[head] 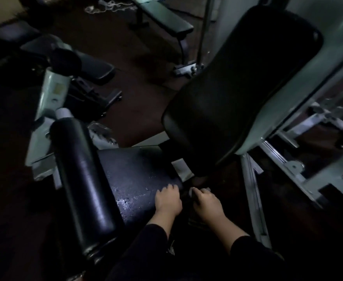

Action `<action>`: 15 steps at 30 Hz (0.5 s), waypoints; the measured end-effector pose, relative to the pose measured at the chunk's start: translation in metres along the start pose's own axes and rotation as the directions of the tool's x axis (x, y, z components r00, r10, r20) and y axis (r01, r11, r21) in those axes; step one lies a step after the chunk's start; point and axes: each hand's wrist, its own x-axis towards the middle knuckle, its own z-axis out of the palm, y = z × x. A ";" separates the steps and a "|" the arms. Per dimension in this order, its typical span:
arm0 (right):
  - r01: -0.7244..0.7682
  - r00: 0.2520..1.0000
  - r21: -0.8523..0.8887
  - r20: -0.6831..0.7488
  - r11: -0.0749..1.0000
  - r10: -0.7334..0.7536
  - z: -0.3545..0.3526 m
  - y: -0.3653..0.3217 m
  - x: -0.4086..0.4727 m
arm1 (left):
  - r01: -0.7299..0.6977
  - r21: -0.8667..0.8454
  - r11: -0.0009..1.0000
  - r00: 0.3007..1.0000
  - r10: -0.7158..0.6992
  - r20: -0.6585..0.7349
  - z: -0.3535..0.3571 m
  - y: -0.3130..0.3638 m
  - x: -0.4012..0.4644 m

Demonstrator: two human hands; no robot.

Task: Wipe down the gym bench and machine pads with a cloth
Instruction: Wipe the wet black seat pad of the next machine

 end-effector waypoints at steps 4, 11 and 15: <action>0.110 0.992 -0.077 0.068 0.991 -0.105 0.001 -0.011 0.033 | 0.136 -0.082 0.987 0.991 -0.134 0.026 -0.001 -0.026 0.011; 0.281 0.956 -0.059 0.105 0.958 -0.274 0.020 -0.019 0.087 | 0.319 -0.175 0.931 0.947 -0.320 0.023 0.004 -0.040 0.030; 0.443 0.897 0.001 0.001 0.897 -0.443 0.042 -0.010 0.114 | 0.386 -0.195 0.902 0.920 -0.391 0.009 0.019 -0.038 0.052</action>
